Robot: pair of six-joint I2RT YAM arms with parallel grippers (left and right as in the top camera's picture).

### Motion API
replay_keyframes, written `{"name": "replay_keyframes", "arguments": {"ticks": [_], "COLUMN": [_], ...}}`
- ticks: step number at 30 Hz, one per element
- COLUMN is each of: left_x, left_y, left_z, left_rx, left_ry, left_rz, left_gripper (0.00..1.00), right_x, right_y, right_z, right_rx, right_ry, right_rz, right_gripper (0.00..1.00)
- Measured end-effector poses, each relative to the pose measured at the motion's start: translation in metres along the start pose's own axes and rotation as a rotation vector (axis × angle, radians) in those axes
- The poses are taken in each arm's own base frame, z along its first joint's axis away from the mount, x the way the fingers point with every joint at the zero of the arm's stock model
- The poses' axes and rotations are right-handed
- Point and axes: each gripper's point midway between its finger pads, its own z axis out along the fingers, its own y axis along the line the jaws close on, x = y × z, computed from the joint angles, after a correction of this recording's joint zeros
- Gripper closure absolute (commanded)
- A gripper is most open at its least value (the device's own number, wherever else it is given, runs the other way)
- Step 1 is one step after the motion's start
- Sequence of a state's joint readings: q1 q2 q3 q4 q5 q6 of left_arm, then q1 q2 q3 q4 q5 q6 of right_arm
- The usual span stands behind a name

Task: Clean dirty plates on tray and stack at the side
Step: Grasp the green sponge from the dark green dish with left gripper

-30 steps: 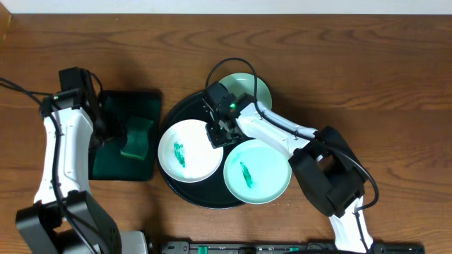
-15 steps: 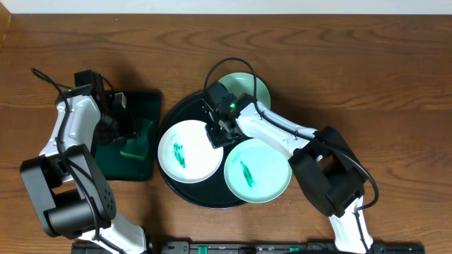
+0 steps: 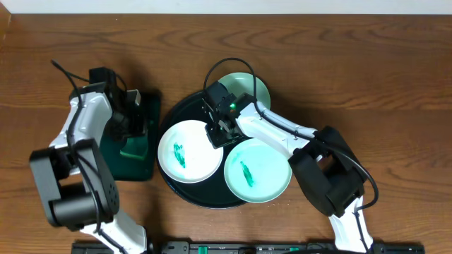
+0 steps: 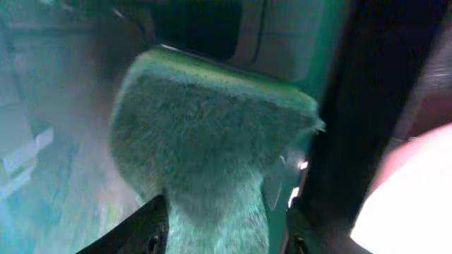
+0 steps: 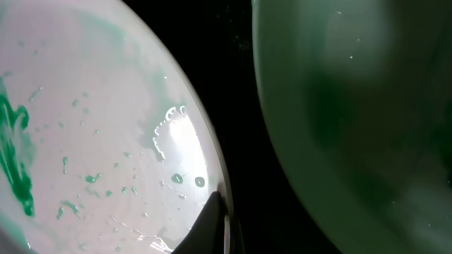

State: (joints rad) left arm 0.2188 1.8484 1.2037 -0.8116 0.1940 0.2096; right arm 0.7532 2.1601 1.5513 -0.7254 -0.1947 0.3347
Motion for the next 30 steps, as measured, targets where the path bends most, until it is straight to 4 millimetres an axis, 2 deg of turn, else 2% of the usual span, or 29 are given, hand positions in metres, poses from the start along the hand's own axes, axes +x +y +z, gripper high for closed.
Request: {"name": "replay_keyframes", "arguments": {"ticks": [2,6,7,9,18,21,23,30], "left_x": [0.002,0.003,0.003,0.003,0.004,0.008,0.011,0.014], "left_y": [0.003,0.006,0.007,0.009,0.012,0.014,0.014,0.007], "left_z": [0.009,0.013,0.014,0.016,0.013,0.004,-0.008,-0.072], "left_rx": [-0.009,-0.023,-0.028,-0.037,-0.054,-0.077,-0.09,-0.106], "left_ry": [0.023,0.035,0.036,0.039,0.05,0.069,0.062,-0.07], "left_rz": [-0.005,-0.01,-0.009,-0.009,-0.099,-0.158,-0.199,-0.326], "left_gripper": [0.55,0.75,0.85,0.93,0.93,0.93,0.93,0.93], "right_x": [0.0,0.0,0.0,0.0,0.0,0.0,0.0,0.0], "right_y": [0.0,0.0,0.0,0.001,0.0,0.001,0.001,0.002], "right_z": [0.0,0.0,0.0,0.0,0.0,0.0,0.0,0.0], "right_rx": [0.0,-0.001,-0.002,-0.003,-0.003,-0.005,-0.008,-0.012], "right_ry": [0.0,0.0,0.0,0.0,0.002,0.002,0.002,0.002], "right_rz": [-0.003,-0.003,-0.003,-0.003,-0.006,-0.007,-0.006,-0.006], "right_gripper": [0.97,0.97,0.97,0.97,0.95,0.99,0.99,0.99]}}
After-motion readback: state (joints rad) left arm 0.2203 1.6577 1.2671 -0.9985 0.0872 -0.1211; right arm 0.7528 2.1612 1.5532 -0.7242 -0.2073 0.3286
